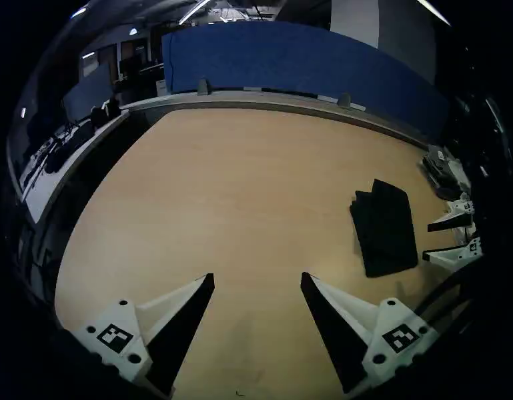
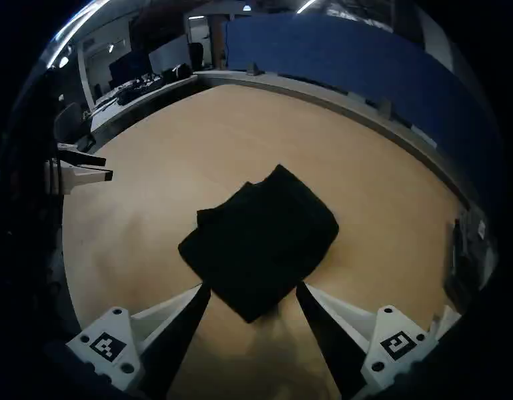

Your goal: Fold towel

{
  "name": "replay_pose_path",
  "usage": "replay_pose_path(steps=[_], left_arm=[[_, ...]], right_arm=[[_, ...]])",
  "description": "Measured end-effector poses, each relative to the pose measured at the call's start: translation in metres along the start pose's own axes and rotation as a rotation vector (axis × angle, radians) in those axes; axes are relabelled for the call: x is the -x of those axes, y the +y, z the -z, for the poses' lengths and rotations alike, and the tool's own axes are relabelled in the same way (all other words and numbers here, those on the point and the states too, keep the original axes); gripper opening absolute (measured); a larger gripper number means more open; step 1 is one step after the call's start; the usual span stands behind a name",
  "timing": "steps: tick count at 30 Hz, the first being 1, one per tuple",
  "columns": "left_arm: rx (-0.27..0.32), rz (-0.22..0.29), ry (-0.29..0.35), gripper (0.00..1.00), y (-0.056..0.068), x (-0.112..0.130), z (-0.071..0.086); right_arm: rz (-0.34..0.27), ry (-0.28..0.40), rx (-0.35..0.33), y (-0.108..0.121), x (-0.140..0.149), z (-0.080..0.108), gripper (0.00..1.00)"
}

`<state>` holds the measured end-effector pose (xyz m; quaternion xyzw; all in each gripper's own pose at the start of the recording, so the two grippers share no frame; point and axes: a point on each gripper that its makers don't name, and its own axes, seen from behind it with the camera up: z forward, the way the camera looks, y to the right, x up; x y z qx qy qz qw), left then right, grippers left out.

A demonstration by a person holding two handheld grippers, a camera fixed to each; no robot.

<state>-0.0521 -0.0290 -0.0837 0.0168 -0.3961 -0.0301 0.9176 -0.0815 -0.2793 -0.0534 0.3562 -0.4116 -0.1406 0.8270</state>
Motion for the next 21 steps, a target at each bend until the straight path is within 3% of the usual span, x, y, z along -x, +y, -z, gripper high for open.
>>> replay_pose_path(steps=[17, 21], left_arm=[[0.002, 0.000, 0.002, 0.97, 0.001, 0.002, 0.002], [0.002, 0.003, 0.002, 0.97, 0.000, 0.002, 0.001]], right_arm=[[0.042, -0.068, 0.012, 0.002, 0.038, -0.013, 0.96], [0.036, -0.066, 0.008, 0.000, 0.043, -0.019, 0.84]])
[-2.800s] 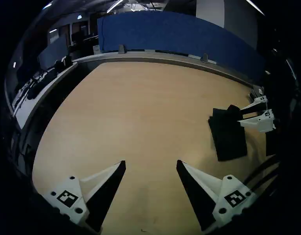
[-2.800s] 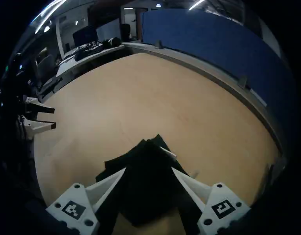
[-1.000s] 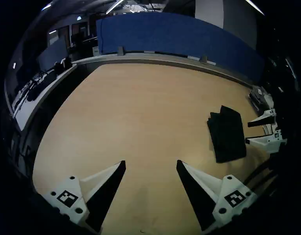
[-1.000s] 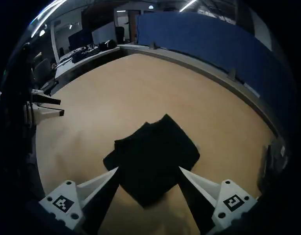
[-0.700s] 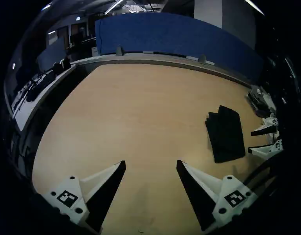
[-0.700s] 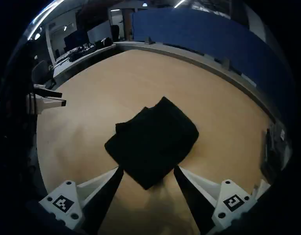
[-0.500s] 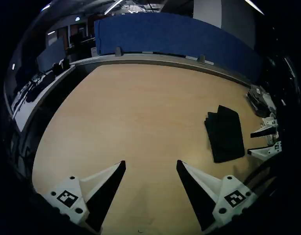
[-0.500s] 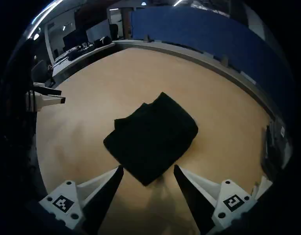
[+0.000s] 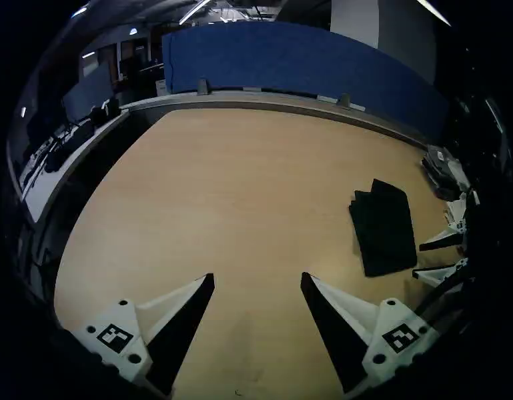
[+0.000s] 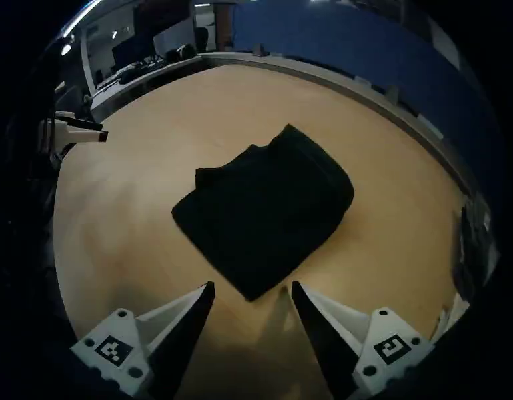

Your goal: Fold towel

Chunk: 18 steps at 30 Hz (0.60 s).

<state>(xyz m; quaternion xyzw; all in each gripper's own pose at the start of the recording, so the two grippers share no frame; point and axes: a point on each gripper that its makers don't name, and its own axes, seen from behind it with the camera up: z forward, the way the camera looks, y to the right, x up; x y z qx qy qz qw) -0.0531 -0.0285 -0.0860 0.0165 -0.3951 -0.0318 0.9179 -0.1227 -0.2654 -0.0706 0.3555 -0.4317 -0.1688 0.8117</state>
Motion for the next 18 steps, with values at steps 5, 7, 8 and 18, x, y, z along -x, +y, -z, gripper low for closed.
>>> replay_pose_path(steps=[5, 7, 8, 18], left_arm=[[-0.001, 0.001, 0.000, 0.97, -0.0006, 0.0000, -0.0005], [-0.001, 0.002, 0.000, 0.97, -0.0011, -0.0003, -0.0006], [-0.002, 0.002, 0.000, 0.97, -0.0013, -0.0005, -0.0006], [-0.002, 0.000, -0.001, 0.97, -0.0019, 0.0019, 0.0001]], right_arm=[[-0.018, -0.003, -0.003, -0.0012, 0.0041, -0.0043, 0.63], [-0.019, -0.005, -0.004, -0.0015, 0.0054, -0.0049, 0.52], [-0.020, -0.007, -0.004, -0.0016, 0.0060, -0.0051, 0.46], [-0.025, -0.015, 0.000, -0.0018, 0.0101, -0.0062, 0.24]])
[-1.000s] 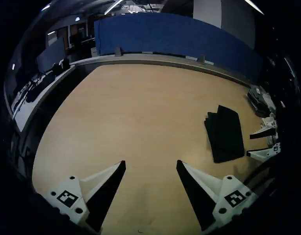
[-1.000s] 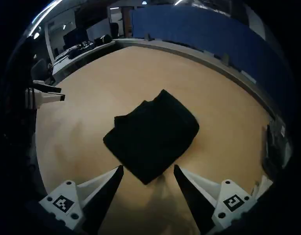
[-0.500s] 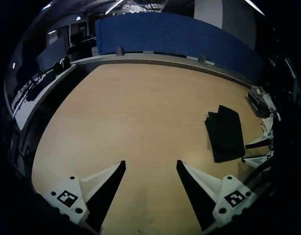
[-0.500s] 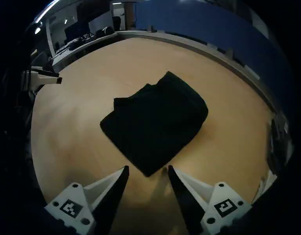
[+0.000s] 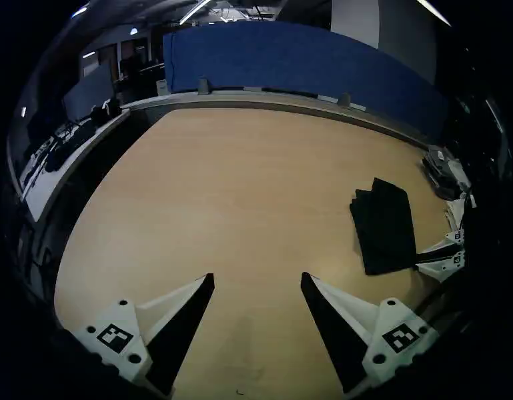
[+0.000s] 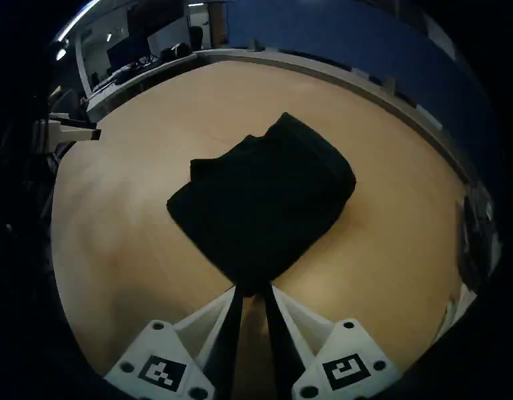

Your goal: Fold towel

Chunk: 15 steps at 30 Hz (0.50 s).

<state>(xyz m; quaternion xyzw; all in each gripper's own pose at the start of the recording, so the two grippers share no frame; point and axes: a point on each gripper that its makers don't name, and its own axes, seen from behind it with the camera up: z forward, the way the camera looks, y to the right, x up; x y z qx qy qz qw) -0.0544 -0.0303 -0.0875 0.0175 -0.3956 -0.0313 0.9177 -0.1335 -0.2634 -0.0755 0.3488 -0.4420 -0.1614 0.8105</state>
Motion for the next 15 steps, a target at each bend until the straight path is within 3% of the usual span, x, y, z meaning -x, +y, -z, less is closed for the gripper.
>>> replay_pose_path(steps=[4, 9, 15], left_arm=[[-0.001, 0.001, 0.000, 0.97, -0.0005, 0.0004, 0.0001], [-0.002, 0.001, -0.001, 0.97, -0.0004, 0.0005, 0.0005], [-0.002, -0.001, -0.001, 0.97, -0.0002, 0.0016, 0.0005]], right_arm=[[0.000, -0.002, 0.000, 0.0005, 0.0007, -0.0003, 0.24], [-0.003, -0.005, 0.013, 0.0045, 0.0007, 0.0002, 0.07], [-0.010, -0.006, 0.008, 0.0057, 0.0007, 0.0015, 0.03]])
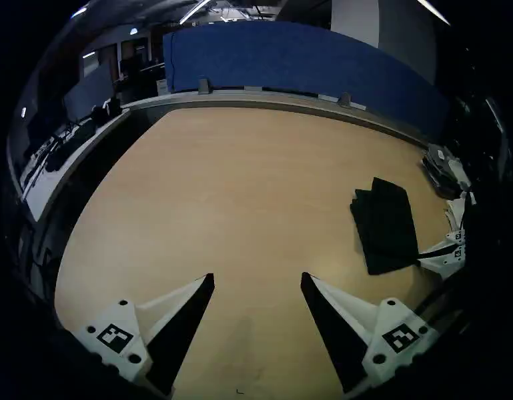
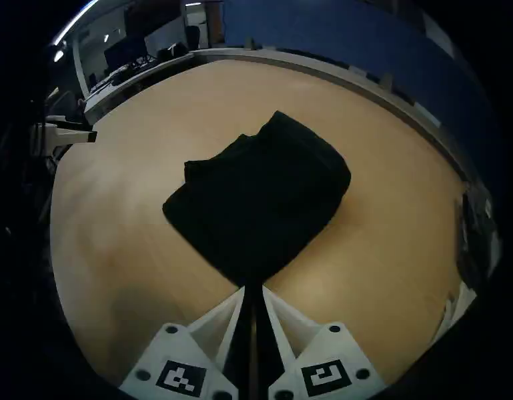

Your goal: Fold towel

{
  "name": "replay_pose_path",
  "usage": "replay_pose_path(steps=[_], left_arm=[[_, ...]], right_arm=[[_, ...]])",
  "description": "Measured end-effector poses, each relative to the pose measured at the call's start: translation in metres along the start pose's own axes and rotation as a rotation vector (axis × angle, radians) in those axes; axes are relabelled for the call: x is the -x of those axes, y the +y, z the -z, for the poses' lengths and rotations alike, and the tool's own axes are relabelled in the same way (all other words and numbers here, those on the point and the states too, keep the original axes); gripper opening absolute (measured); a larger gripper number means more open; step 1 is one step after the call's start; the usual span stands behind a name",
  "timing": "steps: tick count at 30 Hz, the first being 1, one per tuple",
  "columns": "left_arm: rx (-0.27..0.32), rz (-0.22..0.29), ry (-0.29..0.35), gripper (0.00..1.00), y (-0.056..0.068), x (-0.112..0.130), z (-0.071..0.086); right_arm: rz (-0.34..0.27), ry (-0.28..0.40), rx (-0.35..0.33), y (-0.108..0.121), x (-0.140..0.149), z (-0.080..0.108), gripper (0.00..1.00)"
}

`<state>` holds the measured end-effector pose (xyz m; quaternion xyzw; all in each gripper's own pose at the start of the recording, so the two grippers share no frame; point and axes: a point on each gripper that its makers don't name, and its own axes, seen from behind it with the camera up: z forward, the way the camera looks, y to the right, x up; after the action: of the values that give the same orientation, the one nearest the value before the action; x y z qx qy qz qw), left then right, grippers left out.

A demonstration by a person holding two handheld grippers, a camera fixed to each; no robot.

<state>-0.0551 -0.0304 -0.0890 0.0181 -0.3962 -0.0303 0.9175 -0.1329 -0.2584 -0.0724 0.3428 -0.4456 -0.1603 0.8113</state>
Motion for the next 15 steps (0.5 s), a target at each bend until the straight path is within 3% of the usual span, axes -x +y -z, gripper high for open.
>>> replay_pose_path(steps=[8, 15], left_arm=[[0.001, -0.001, 0.001, 0.97, 0.002, -0.002, 0.001], [0.003, 0.000, 0.009, 0.97, 0.002, -0.007, 0.002]], right_arm=[[0.006, 0.025, 0.018, 0.005, -0.008, 0.008, 0.02], [0.007, 0.106, 0.036, 0.012, -0.041, 0.029, 0.02]])
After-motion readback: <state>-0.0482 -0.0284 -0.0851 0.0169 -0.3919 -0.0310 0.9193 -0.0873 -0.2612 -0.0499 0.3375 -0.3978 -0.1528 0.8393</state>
